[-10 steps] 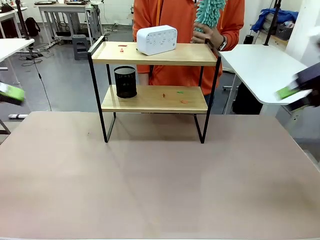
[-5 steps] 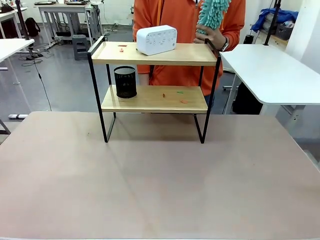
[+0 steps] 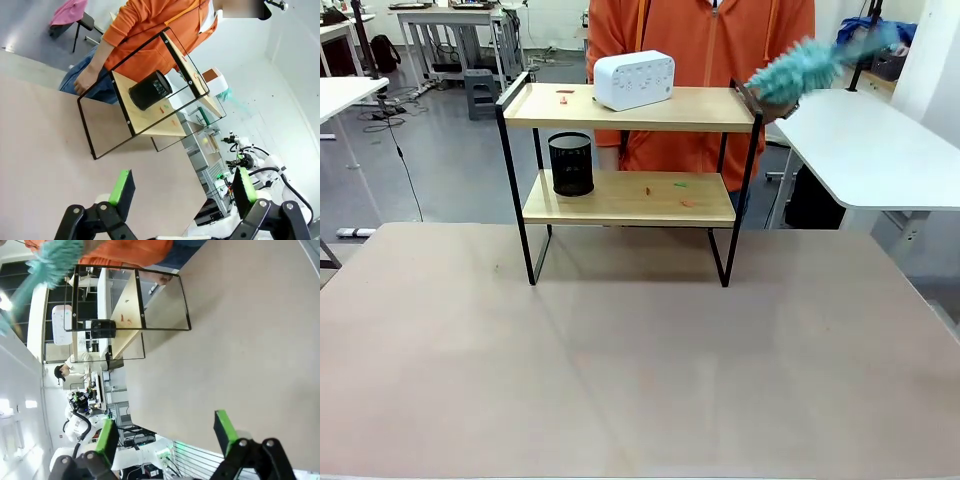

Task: Clean the shelf.
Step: Pick up the Duster from the human, then clean the specific tier of the Shelf with the Duster once objects are removed.

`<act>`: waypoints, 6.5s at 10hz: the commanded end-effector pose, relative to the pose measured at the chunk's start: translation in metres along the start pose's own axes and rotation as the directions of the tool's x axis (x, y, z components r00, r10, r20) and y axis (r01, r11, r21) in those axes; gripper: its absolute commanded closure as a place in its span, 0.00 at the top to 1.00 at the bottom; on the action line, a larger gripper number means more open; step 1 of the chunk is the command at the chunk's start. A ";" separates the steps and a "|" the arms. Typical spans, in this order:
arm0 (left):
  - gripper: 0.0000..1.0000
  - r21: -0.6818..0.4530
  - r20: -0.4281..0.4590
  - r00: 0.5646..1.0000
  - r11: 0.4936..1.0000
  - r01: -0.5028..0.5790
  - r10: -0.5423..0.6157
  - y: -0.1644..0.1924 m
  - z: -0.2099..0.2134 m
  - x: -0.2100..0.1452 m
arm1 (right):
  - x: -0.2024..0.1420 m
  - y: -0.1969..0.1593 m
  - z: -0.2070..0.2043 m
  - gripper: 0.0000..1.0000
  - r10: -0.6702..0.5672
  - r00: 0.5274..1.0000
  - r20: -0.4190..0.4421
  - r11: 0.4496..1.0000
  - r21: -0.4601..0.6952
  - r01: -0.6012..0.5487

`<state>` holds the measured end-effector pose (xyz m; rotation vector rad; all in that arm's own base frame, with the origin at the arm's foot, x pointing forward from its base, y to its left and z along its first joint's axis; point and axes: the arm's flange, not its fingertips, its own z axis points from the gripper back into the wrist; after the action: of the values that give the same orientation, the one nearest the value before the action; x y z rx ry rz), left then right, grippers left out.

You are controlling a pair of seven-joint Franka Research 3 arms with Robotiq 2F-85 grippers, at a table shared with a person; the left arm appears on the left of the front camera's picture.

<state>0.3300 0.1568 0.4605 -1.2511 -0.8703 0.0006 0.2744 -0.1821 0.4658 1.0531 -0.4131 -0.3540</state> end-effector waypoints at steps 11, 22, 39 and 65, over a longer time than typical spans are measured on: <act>1.00 -0.008 -0.005 1.000 1.000 -0.013 0.013 -0.003 0.000 0.000 | 0.130 0.106 -0.117 1.00 -0.338 0.925 -0.173 0.932 0.078 0.355; 1.00 -0.008 -0.005 1.000 1.000 -0.013 0.013 -0.003 0.000 0.000 | 0.143 0.113 -0.176 0.00 -0.349 0.887 -0.303 0.924 0.045 0.380; 1.00 -0.008 -0.005 1.000 1.000 -0.013 0.013 -0.003 0.000 0.000 | -0.029 0.127 0.021 0.00 0.496 0.750 -0.437 0.767 -0.184 -0.614; 1.00 -0.008 -0.005 1.000 1.000 -0.013 0.013 -0.003 0.000 0.000 | -0.102 0.185 -0.039 0.12 0.660 0.406 -0.632 0.445 -0.106 -0.889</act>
<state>0.3285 0.1570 0.4597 -1.2503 -0.8580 -0.0019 0.2137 -0.0419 0.6064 0.4312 -0.2748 0.6888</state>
